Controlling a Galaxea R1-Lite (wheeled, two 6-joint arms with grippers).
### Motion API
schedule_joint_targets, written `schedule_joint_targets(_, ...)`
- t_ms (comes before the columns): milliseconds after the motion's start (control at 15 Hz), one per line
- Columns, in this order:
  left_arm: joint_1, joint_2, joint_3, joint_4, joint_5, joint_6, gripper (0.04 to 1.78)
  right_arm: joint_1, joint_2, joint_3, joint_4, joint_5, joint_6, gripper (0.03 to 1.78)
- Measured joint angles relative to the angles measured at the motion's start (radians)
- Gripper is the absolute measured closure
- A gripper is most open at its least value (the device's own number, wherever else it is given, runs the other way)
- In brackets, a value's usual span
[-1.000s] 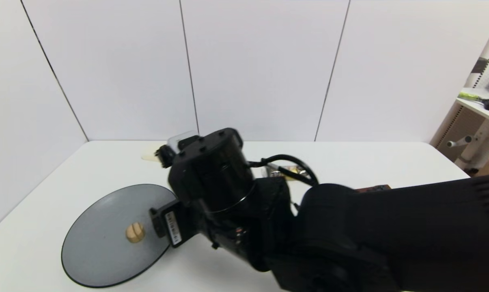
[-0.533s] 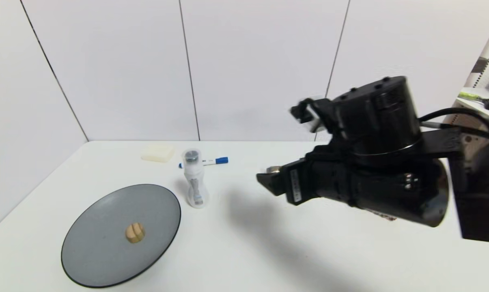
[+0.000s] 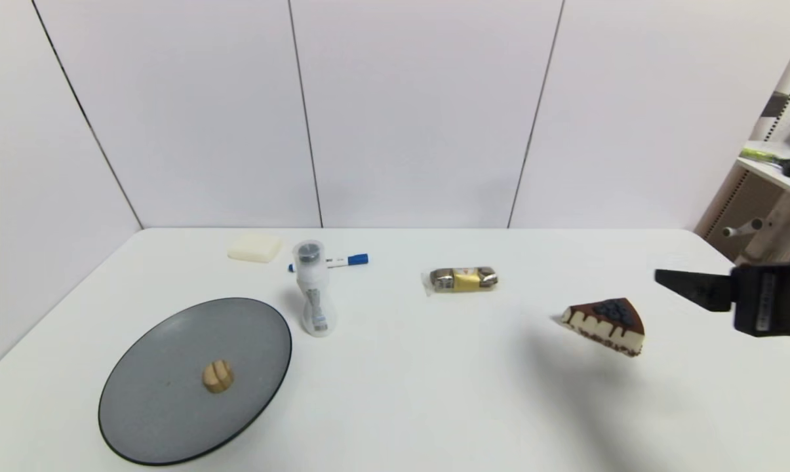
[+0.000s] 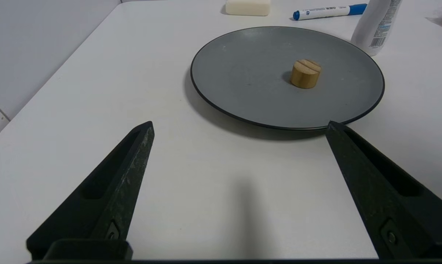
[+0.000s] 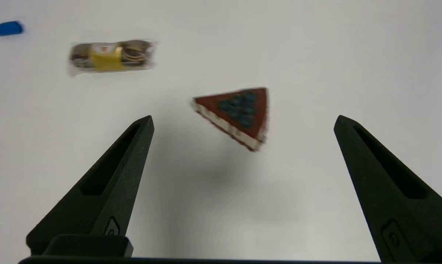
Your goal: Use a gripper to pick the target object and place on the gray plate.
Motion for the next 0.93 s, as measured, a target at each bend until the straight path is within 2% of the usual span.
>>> schedule_joint_targets(200,0.000,0.000,0.000,0.000,0.000,0.000,0.13,-0.140,-0.189,0.128,0.002,0.002,-0.051,0.12)
schedule_joint_targets(333,0.000,0.000,0.000,0.000,0.000,0.000,0.13,-0.254,-0.312,0.202,0.002,0.027,-0.111,0.12)
schedule_joint_targets(400,0.000,0.000,0.000,0.000,0.000,0.000,0.13,-0.289,-0.370,0.236,0.002,0.043,-0.134,0.12)
schedule_joint_targets(533,0.000,0.000,0.000,0.000,0.000,0.000,0.13,-0.323,-0.483,0.301,-0.003,0.061,-0.169,0.12)
schedule_joint_targets(733,0.000,0.000,0.000,0.000,0.000,0.000,0.13,-0.337,-0.641,0.410,-0.010,0.075,-0.239,0.12)
schedule_joint_targets(933,0.000,0.000,0.000,0.000,0.000,0.000,0.13,-0.353,-0.778,0.503,-0.013,0.131,-0.255,0.12)
